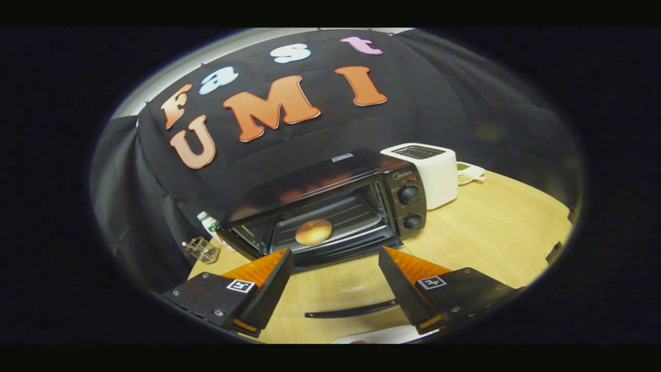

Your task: Open the toaster oven, put the food inside, and close the toaster oven door.

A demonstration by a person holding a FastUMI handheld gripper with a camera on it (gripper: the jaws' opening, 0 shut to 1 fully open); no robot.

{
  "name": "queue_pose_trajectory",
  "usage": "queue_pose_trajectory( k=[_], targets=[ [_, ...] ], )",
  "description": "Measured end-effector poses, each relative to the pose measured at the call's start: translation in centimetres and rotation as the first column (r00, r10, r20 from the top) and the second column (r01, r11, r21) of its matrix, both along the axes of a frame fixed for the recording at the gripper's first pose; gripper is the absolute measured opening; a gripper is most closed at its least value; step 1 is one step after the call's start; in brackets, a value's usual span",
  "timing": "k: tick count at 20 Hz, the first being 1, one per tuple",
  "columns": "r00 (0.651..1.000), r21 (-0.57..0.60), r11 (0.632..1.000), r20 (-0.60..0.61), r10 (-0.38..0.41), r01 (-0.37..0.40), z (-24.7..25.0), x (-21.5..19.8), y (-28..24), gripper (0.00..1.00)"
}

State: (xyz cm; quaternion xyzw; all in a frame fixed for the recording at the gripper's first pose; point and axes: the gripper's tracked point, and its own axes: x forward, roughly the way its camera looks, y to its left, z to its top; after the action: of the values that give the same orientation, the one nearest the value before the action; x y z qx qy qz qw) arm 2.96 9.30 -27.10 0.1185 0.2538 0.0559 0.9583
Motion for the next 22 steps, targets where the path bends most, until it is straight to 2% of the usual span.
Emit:
queue_pose_trajectory(
  k=[6,11,17,22],
  targets=[
    [0.993,-0.098,0.994,-0.115,0.038,-0.049,-3.1,-5.3,-1.0,0.98],
    [0.971,-0.177,0.979,-0.231,0.061,-0.104,-6.5,-8.0,-0.9,0.99],
    [0.936,-0.278,0.939,-0.337,0.101,-0.202,-9.5,-8.8,-0.6,0.99],
    [0.908,-0.283,0.924,-0.399,0.130,-0.256,-10.8,-7.9,0.8,0.99]
  ],
)
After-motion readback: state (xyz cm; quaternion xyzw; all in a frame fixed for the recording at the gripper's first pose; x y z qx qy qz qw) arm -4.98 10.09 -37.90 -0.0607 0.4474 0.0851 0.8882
